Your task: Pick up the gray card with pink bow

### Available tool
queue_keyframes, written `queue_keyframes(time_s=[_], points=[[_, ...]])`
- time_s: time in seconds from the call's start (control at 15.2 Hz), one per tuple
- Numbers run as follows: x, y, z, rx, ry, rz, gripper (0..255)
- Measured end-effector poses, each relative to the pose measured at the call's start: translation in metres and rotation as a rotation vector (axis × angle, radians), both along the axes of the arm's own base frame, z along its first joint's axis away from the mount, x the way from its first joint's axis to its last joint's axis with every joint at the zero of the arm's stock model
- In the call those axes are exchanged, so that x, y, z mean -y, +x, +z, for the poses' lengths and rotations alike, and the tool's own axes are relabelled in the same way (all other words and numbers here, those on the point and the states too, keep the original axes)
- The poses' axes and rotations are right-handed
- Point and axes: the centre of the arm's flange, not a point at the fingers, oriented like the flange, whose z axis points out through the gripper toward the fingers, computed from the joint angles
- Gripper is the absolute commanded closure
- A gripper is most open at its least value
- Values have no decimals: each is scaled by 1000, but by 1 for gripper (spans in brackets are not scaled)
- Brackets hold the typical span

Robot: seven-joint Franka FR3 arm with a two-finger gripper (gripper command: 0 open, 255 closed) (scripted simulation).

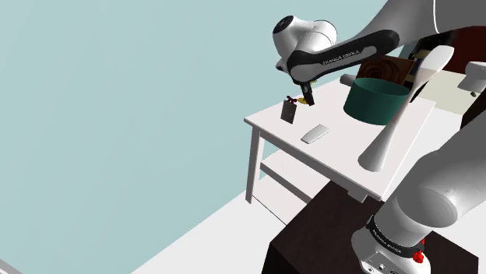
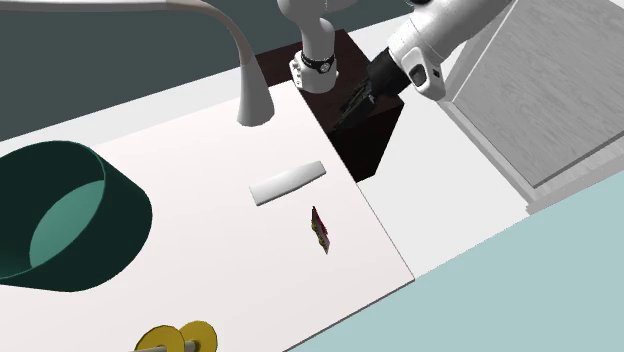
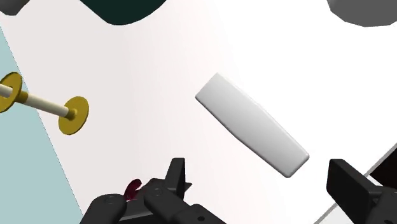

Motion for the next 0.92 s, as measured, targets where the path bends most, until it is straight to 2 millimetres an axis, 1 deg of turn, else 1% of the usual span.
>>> queue_keyframes(time_s=[0.13,0.26,0.4,0.46,0.66,0.79,0.92], points=[[11,16,-11,-53,-62,60,0],[22,33,-27,-108,-125,120,0],[37,47,-45,-162,-186,179,0],[42,53,-52,-190,-218,210,0],[55,81,-76,-271,-311,300,0],[69,97,-96,-325,-373,360,0],[78,112,-112,-379,-436,420,0]])
